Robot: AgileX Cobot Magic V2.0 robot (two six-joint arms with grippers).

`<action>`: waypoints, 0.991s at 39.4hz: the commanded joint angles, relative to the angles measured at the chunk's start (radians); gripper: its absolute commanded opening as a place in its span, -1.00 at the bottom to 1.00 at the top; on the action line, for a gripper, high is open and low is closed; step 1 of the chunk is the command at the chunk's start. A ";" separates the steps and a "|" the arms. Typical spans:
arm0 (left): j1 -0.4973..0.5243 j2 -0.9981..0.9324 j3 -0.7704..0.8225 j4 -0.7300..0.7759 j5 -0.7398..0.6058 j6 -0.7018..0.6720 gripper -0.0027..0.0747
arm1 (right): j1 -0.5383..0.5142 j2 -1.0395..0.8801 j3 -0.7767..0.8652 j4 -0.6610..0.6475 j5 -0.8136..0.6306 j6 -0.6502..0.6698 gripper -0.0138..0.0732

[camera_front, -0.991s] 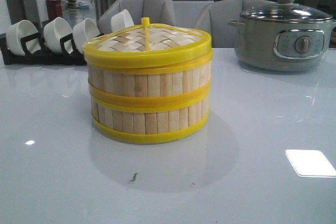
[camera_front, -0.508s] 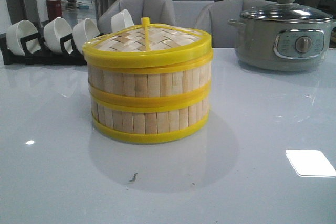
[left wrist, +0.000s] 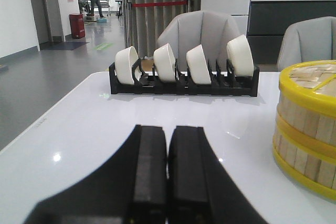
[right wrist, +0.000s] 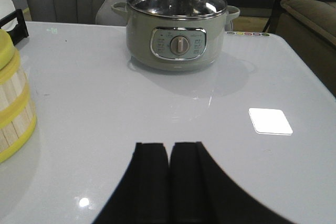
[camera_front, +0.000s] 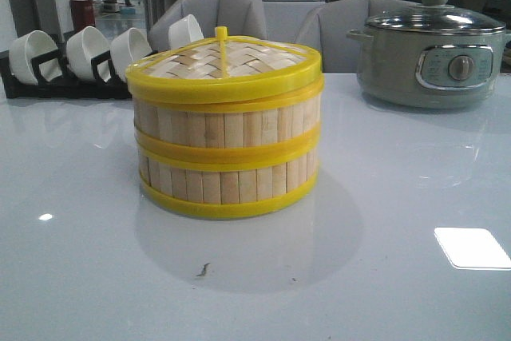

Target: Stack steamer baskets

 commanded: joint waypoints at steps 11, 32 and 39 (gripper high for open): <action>0.001 -0.015 0.000 -0.002 -0.074 0.001 -0.71 | -0.006 -0.125 0.056 -0.010 -0.075 -0.001 -0.62; 0.001 -0.015 0.000 -0.002 -0.074 0.001 -0.71 | -0.006 -0.334 0.275 -0.005 -0.093 -0.001 -0.62; 0.001 -0.015 0.000 -0.002 -0.074 0.001 -0.71 | -0.006 -0.334 0.275 -0.005 -0.090 -0.001 -0.62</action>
